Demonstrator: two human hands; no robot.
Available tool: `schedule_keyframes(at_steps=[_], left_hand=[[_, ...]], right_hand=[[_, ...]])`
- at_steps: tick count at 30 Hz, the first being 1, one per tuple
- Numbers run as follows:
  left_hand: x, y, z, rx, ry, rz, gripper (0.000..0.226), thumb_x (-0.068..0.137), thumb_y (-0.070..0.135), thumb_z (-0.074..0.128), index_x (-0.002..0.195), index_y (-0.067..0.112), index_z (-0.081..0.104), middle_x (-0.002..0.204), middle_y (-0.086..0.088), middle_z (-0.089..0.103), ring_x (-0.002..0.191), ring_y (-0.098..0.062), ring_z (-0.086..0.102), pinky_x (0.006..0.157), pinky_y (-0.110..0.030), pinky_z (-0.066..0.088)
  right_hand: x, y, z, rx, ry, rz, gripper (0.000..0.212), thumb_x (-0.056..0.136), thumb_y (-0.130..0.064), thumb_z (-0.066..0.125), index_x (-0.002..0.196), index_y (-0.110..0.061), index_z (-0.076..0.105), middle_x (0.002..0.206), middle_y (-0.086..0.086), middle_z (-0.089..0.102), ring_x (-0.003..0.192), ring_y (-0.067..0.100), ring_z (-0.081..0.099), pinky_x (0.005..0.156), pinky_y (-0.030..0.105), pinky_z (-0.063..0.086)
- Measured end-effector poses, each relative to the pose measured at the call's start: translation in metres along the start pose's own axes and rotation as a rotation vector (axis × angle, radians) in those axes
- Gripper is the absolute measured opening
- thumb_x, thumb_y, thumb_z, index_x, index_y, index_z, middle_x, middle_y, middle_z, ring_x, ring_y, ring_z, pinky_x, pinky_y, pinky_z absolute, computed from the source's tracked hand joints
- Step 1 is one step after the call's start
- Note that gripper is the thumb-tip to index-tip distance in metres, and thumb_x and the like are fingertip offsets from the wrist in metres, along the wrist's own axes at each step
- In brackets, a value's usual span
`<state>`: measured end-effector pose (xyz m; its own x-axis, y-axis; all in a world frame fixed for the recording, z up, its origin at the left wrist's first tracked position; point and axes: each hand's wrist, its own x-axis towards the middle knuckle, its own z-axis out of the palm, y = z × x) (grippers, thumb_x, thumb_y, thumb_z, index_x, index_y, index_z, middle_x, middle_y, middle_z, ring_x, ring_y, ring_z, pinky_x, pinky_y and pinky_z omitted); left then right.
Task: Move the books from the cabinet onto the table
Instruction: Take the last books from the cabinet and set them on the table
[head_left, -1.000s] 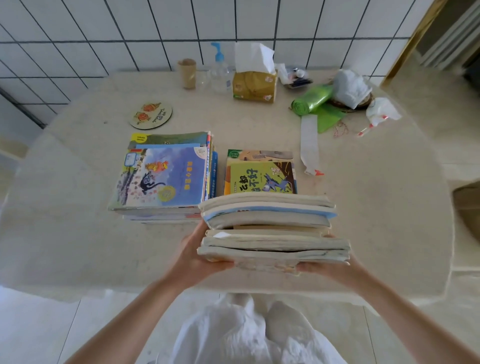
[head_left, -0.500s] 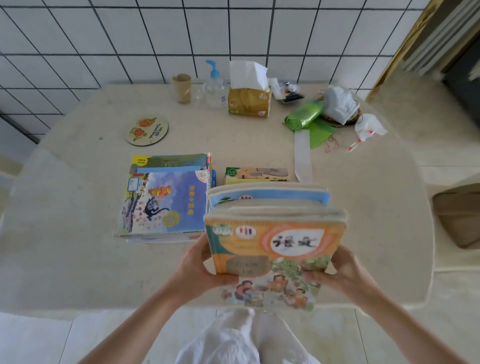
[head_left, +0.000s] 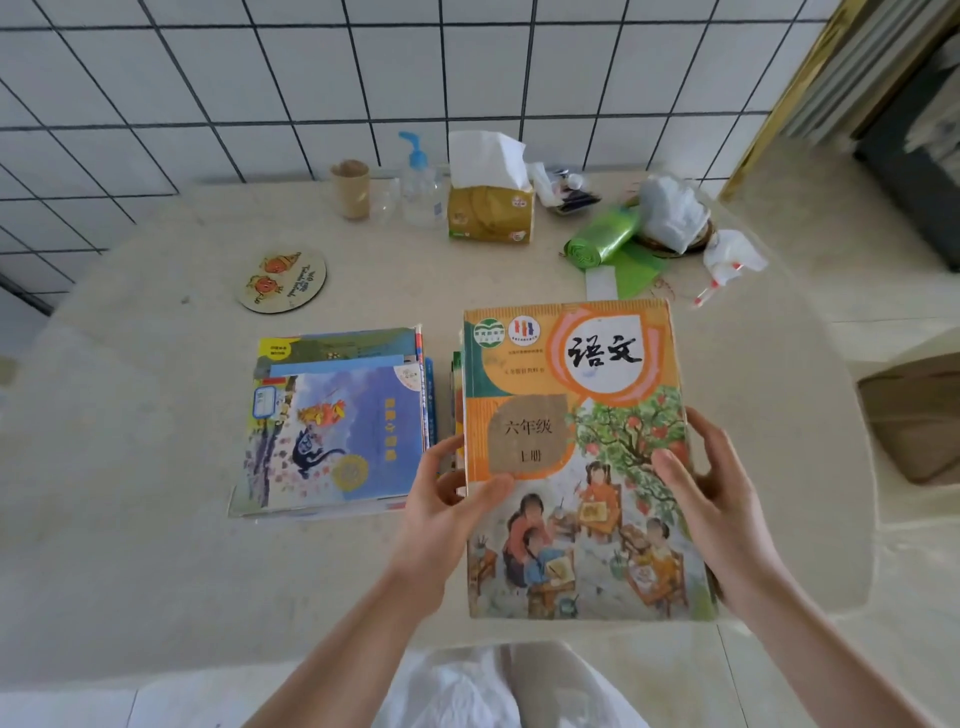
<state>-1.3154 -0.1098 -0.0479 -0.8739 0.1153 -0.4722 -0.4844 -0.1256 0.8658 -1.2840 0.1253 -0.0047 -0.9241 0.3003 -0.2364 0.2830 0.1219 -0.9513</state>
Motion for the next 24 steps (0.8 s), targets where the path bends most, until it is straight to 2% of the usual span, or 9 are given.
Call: schedule_keyframes(at_steps=[1,3,4,9,13,17,19,22,24], left_hand=[[0.002,0.000,0.003,-0.014,0.016,-0.021,0.070,0.062,0.037,0.083,0.125,0.034,0.052,0.106,-0.005,0.073,0.104,-0.028,0.067,0.093,-0.044,0.053],[0.005,0.002,0.010,-0.046,0.014,-0.041,0.063,0.070,0.032,0.079,0.128,0.031,0.054,0.110,-0.002,0.073,0.106,-0.023,0.067,0.098,-0.046,0.050],[0.008,0.003,0.013,-0.048,0.005,-0.043,0.057,0.076,0.028,0.078,0.129,0.030,0.056,0.111,-0.001,0.073,0.107,-0.021,0.068,0.099,-0.047,0.049],[0.017,0.008,0.028,-0.026,0.044,-0.071,0.041,0.088,0.023,0.068,0.128,0.028,0.060,0.110,0.008,0.073,0.104,-0.012,0.069,0.098,-0.040,0.052],[0.029,0.016,0.033,-0.009,0.164,-0.100,0.038,0.085,0.022,0.071,0.122,0.026,0.061,0.105,0.009,0.074,0.095,-0.008,0.071,0.088,-0.031,0.056],[0.046,0.028,0.029,0.074,0.242,-0.137,0.033,0.084,0.028,0.072,0.116,0.028,0.064,0.102,0.011,0.074,0.093,-0.006,0.070,0.089,-0.032,0.055],[0.054,0.035,0.026,0.123,0.252,-0.152,0.028,0.086,0.030,0.069,0.114,0.029,0.065,0.102,0.011,0.074,0.094,-0.006,0.069,0.089,-0.032,0.054],[0.068,0.038,0.024,0.154,0.268,-0.212,0.020,0.090,0.027,0.064,0.110,0.026,0.068,0.101,0.008,0.074,0.094,-0.011,0.070,0.089,-0.034,0.055],[0.074,0.036,0.027,0.196,0.309,-0.247,0.018,0.090,0.025,0.062,0.107,0.024,0.067,0.099,0.006,0.073,0.094,-0.013,0.067,0.087,-0.033,0.053]], right_hand=[[0.002,0.000,0.002,-0.010,0.030,-0.002,0.040,0.088,-0.034,0.062,0.119,-0.054,0.047,0.094,0.020,0.068,0.069,0.038,0.062,0.061,0.045,0.056],[0.006,0.003,0.003,0.008,0.059,0.002,0.039,0.092,-0.025,0.058,0.126,-0.041,0.047,0.096,-0.006,0.071,0.069,0.006,0.070,0.056,0.020,0.056],[0.010,0.004,0.002,0.012,0.068,0.012,0.040,0.092,-0.023,0.057,0.129,-0.036,0.047,0.096,-0.015,0.069,0.067,-0.002,0.068,0.053,0.013,0.053],[0.031,0.006,0.002,0.008,0.059,0.104,0.041,0.094,-0.022,0.056,0.133,-0.028,0.048,0.097,-0.015,0.065,0.062,-0.011,0.065,0.047,0.006,0.046],[0.055,0.006,0.005,-0.001,0.034,0.136,0.036,0.092,-0.024,0.059,0.127,-0.030,0.052,0.098,-0.010,0.070,0.067,-0.003,0.070,0.049,0.013,0.052],[0.084,0.007,0.015,0.001,-0.010,0.185,0.043,0.089,-0.033,0.064,0.130,-0.031,0.053,0.102,0.002,0.075,0.082,0.017,0.074,0.072,0.037,0.060],[0.097,0.007,0.022,0.006,-0.025,0.184,0.040,0.089,-0.033,0.063,0.128,-0.031,0.054,0.103,0.001,0.074,0.085,0.017,0.074,0.075,0.038,0.060],[0.112,0.014,0.034,0.025,-0.054,0.219,0.038,0.091,-0.030,0.063,0.128,-0.028,0.053,0.095,-0.007,0.073,0.082,0.012,0.074,0.070,0.035,0.060],[0.117,0.021,0.041,0.020,-0.081,0.245,0.042,0.091,-0.030,0.062,0.131,-0.026,0.051,0.099,-0.007,0.073,0.089,0.016,0.073,0.080,0.044,0.059]])
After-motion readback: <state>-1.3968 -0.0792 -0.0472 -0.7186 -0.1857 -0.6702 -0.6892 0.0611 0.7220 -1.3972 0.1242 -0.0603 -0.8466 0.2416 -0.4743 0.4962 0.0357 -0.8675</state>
